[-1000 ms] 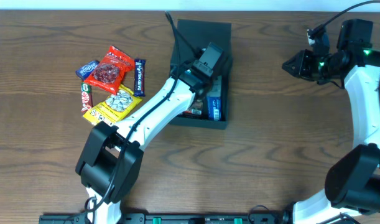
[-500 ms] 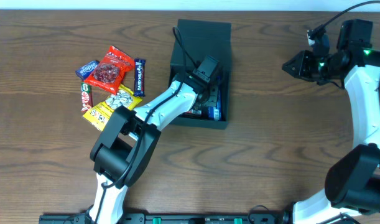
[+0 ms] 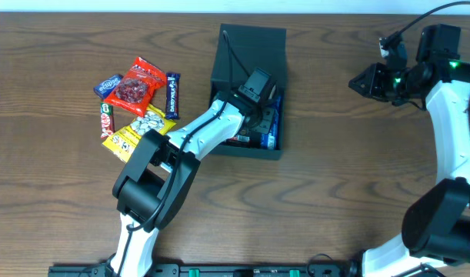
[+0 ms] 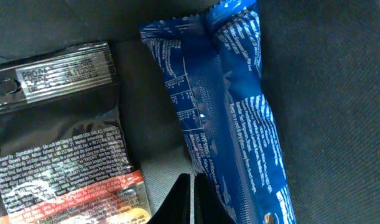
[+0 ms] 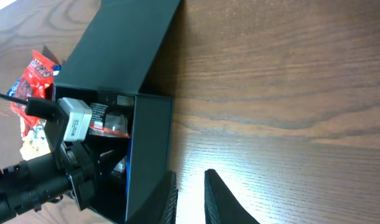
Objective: Pack container
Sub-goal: 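Move the left gripper to the snacks and grasp the Cadbury Dairy Milk bar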
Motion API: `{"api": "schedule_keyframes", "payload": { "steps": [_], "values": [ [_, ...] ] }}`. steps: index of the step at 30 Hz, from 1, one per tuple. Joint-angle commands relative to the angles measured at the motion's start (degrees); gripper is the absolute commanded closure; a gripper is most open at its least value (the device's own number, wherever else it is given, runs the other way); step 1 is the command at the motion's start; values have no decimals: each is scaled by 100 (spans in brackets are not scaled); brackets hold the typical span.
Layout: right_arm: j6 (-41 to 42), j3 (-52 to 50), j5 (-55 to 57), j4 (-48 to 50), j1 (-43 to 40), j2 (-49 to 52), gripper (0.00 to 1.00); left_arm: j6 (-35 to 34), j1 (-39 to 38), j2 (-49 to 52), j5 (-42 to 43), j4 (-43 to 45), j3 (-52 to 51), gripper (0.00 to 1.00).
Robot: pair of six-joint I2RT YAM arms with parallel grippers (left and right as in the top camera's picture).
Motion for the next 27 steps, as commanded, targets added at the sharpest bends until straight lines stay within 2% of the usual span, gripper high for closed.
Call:
{"api": "schedule_keyframes", "payload": {
  "steps": [1,4,6,10,13,14,16,19,22,25,27],
  "values": [
    [-116,35,-4,-11,20,-35,84,190,-2,63,136,-7,2,94],
    [-118,35,-2,-9,20,-35,84,216,31,-125,-66,-221,212,95],
    [-118,35,-2,-4,20,-35,84,262,35,-374,-498,-450,446,94],
    [-118,35,-2,9,20,-35,84,236,90,-1176,-1818,-883,855,94],
    [-118,35,-2,9,20,-35,84,-186,348,-1670,-3058,-1132,879,94],
    [-118,35,-2,9,20,-35,84,-249,496,-1773,-3211,-1222,879,94],
    [-118,35,-2,9,20,-35,84,-245,896,-1858,-3086,-1412,876,94],
    [-116,35,-2,9,20,-35,84,-232,1547,-1733,-2444,-1698,817,94],
    [-116,35,-2,13,20,-35,84,208,2006,-1432,-1840,-1720,643,91],
    [-116,35,-4,13,20,-35,83,417,2308,-922,-1672,-1797,487,81],
    [-116,35,-4,15,20,-35,82,636,2382,-614,-1484,-1812,487,71]
  ]
}}
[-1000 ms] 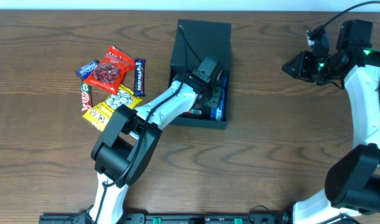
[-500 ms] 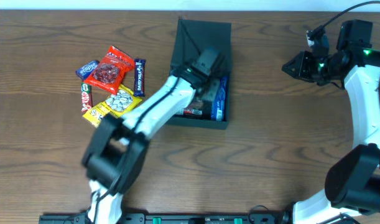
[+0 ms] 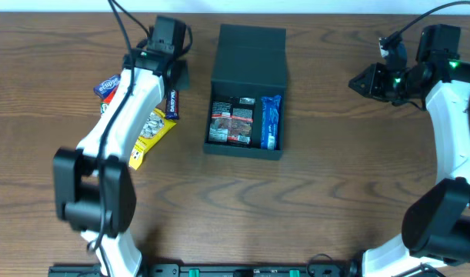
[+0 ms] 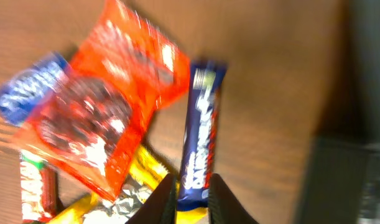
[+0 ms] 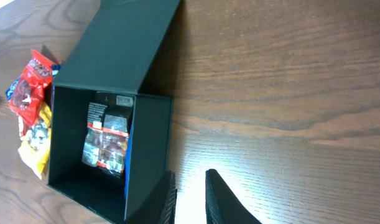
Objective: Pack container
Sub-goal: 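Move the left gripper to the snacks and grasp the Cadbury Dairy Milk bar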
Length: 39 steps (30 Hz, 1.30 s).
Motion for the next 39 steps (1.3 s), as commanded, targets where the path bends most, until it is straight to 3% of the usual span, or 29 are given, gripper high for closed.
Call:
{"api": "schedule_keyframes", "payload": {
  "steps": [1,4,14,23,39],
  "values": [
    [-85,35,-20,-2,20,-35,82,503,74,472,446,-24,-46,67],
    [-85,35,-20,-7,20,-35,82,691,74,824,247,79,-46,50],
    [-83,35,-20,-28,20,-35,81,994,87,1165,-55,511,-46,34],
    [-85,35,-20,-26,20,-35,81,1073,203,1331,-37,894,-46,35],
    [-59,35,-20,103,22,-35,80,1180,411,1364,905,831,-46,44]
  ]
}}
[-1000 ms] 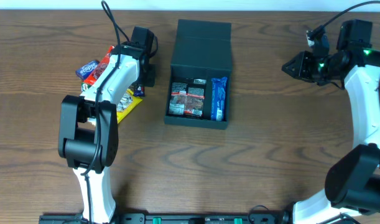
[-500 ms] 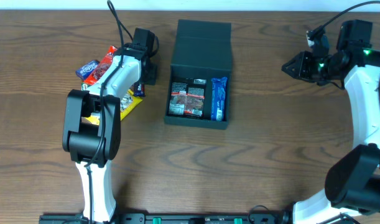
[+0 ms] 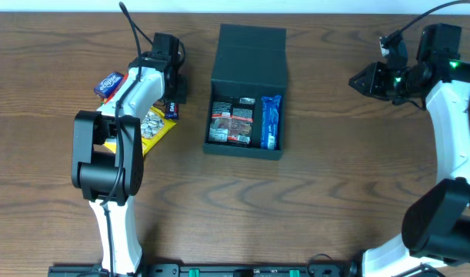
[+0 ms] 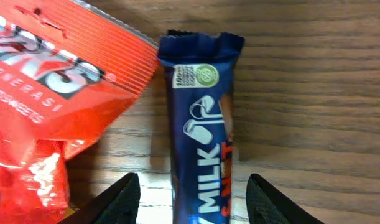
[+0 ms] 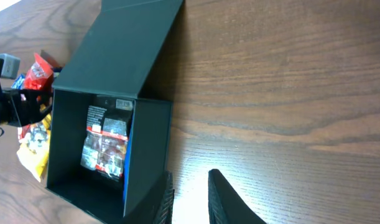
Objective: Pack container
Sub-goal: 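Move the left gripper to the snacks and grasp the Cadbury Dairy Milk bar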
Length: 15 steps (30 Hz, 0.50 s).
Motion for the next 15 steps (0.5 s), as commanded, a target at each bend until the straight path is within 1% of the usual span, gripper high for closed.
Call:
{"api": "schedule_keyframes", "payload": {
  "steps": [1,6,7,9,15],
  "values": [
    [-59,37,-22,9,22,-35,80,103,9,136,164,-66,9,44],
    [-59,37,-22,15,22,-35,80,103,11,160,162,-103,7,46],
    [-59,37,-22,15,22,-35,80,103,9,162,164,-105,7,48],
    [-59,37,-22,17,22,-35,80,101,9,162,256,-94,7,50],
    [-59,37,-22,33,22,-35,80,98,9,249,286,-114,7,51]
  ]
}}
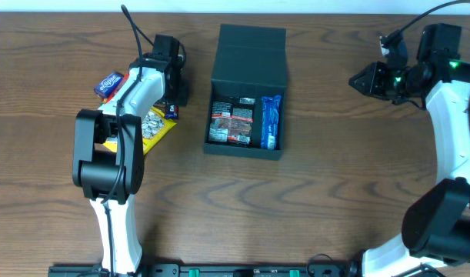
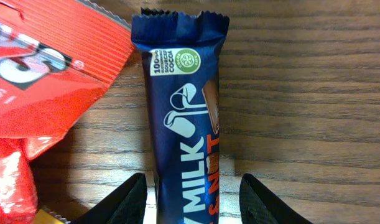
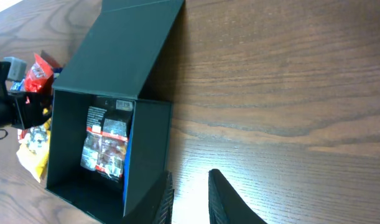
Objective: Pack container
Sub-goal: 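Move the left gripper to the snacks and grasp the Cadbury Dairy Milk bar, then place the Dairy Milk bar into the black box with the left gripper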
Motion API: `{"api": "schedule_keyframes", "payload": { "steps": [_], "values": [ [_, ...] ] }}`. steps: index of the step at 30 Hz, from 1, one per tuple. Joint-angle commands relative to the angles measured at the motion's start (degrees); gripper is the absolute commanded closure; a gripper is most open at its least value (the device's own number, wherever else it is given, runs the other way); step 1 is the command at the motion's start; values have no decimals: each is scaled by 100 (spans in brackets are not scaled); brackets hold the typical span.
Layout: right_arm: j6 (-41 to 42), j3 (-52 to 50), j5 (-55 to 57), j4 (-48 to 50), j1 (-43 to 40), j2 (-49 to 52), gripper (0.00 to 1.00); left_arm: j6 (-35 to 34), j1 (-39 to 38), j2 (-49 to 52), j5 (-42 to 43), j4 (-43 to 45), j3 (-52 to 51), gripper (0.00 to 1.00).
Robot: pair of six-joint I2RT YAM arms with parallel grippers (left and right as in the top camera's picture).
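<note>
The black box (image 1: 219, 115) stands open at the table's middle, lid folded back. A dark snack packet (image 1: 231, 119) and a blue packet (image 1: 271, 121) lie inside. Left of the box lies a dark blue milk-chocolate bar (image 2: 183, 118). My left gripper (image 2: 193, 208) is open low over it, one finger on each side of the wrapper, not closed on it. In the overhead view the left wrist (image 1: 167, 69) hides most of the bar. My right gripper (image 3: 190, 186) hangs far right, its jaws only narrowly apart and holding nothing.
A red snack bag (image 2: 40, 74) lies just left of the bar, its edge close to the wrapper. A small blue packet (image 1: 109, 82) and a yellow packet (image 1: 154, 127) belong to the same pile. The right arm (image 1: 450, 115) stands along the right edge.
My left gripper has shifted slightly along the blue bar and a little lower; its open fingers now stand on both sides of the wrapper. The right arm has not moved.
My left gripper was inside the box, over the blue packet and the dark packet. Then it was out of the box above the snack pile at the left. Later it hung open over the dark blue bar, and now it straddles it.
</note>
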Motion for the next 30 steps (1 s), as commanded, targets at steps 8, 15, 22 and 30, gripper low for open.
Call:
{"api": "schedule_keyframes", "payload": {
  "steps": [8,15,22,30],
  "values": [
    [-33,35,-24,11,22,-35,80,37,9,160,39,-44,7,58],
    [-17,35,-24,9,22,-35,80,35,9,160,-17,-70,7,66],
    [-17,35,-26,9,22,-35,80,-98,7,160,-22,-70,13,71],
    [-17,35,-24,33,20,-35,80,-186,7,37,-22,-413,413,74]
  ]
}}
